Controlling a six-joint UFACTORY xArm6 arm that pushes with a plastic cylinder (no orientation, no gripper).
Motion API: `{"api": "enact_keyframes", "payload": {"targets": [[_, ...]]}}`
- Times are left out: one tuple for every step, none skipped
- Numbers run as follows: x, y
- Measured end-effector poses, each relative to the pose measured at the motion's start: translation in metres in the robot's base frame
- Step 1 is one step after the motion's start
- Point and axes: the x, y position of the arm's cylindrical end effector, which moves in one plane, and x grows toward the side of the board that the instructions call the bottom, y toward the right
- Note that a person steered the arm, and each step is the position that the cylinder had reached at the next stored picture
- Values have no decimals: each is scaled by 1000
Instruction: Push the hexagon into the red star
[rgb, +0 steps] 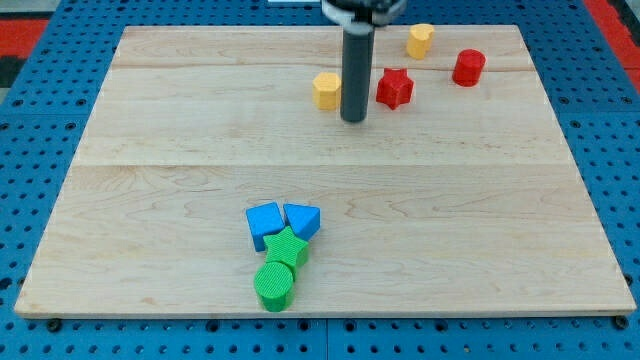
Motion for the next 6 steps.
{"api": "enact_keyframes", "payload": {"targets": [[-33, -59], [-82, -61], [-88, -20], [-69, -86], [-20, -63], [-12, -22]]}}
